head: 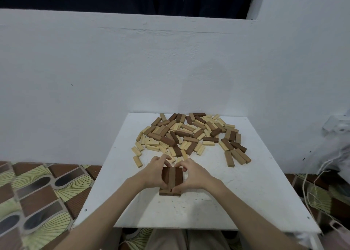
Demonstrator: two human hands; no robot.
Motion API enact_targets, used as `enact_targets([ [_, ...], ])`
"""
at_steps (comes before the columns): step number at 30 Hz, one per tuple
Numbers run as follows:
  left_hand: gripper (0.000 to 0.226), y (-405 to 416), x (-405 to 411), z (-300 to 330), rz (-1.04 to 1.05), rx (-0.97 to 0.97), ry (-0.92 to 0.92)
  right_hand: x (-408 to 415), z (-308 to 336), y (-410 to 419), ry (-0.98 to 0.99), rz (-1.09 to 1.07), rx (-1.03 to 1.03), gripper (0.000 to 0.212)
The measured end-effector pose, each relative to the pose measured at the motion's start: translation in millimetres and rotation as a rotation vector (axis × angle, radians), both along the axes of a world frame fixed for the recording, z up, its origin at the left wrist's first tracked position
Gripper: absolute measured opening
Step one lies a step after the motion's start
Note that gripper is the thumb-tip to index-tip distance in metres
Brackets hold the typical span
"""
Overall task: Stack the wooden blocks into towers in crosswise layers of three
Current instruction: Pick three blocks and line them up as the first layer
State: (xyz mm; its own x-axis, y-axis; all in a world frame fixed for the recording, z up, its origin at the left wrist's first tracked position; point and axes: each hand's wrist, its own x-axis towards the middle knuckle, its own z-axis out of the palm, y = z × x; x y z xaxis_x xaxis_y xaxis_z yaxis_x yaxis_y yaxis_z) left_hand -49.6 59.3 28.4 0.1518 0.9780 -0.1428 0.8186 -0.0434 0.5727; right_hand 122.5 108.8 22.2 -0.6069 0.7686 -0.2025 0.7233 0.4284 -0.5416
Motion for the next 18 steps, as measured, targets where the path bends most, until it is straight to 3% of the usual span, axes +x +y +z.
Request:
enact_targets([
  [18,0.090,-2.4,-3.7,-10.3,-0.008,-0.021,0.004,-3.0,-7.3,-5.6,-0.017,-0.008,-0.013,0.074],
])
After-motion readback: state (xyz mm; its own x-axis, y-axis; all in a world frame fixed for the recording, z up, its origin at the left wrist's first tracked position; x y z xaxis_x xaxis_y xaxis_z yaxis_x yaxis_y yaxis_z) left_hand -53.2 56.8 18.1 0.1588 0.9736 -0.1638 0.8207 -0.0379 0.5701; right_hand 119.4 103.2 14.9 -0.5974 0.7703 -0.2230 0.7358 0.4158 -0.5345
